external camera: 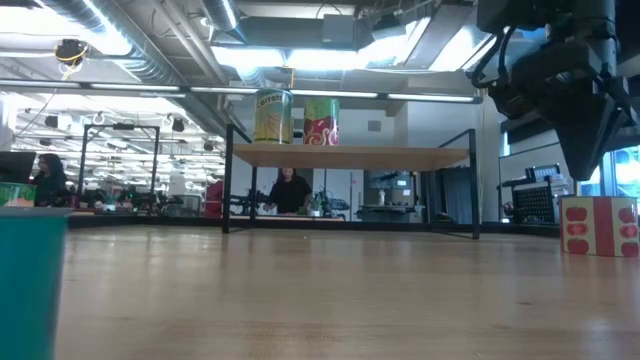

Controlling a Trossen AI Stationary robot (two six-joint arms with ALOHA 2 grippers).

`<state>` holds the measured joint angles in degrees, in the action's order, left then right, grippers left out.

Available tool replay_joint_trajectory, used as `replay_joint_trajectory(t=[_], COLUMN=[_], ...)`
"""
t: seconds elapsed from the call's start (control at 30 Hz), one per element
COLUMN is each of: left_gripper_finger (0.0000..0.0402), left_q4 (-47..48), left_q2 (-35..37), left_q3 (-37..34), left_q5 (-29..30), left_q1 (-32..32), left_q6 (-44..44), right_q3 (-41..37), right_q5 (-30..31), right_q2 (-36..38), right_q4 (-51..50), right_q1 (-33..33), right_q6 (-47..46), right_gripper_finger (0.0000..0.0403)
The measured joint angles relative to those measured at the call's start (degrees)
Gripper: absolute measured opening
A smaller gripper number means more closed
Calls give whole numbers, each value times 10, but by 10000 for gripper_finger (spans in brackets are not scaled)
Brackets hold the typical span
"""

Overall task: Pick and place cans onto a shelf
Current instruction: Put the canned tomatoes on the shelf

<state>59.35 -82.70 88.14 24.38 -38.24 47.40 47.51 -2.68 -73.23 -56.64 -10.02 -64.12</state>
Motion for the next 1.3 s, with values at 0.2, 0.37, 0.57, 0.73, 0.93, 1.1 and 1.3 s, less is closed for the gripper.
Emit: replay_joint_trajectory(t=[0.2, 0.37, 0.57, 0.73, 0.93, 1.1, 1.3], left_gripper_finger=[0, 0, 0, 0, 0, 0, 0], left_q4=[0, 0, 0, 0, 0, 0, 0], left_q2=[0, 0, 0, 0, 0, 0, 0], left_q3=[0, 0, 0, 0, 0, 0, 0], left_q5=[-1, -1, -3, -16, -16, -16, -16], left_q1=[0, 0, 0, 0, -6, -6, -6], left_q6=[0, 0, 0, 0, 0, 0, -1], right_q3=[0, 0, 0, 0, 0, 0, 0], right_q5=[0, 1, 1, 1, 1, 3, 2], right_q2=[-33, -57, -64, -64, -64, -64, -64], right_q4=[-2, -2, -2, -2, -2, 0, 1], right_q1=[0, 0, 0, 0, 0, 0, 1], right_q6=[1, 2, 3, 3, 3, 3, 2], right_gripper_finger=[60, 60, 60, 60, 60, 60, 60])
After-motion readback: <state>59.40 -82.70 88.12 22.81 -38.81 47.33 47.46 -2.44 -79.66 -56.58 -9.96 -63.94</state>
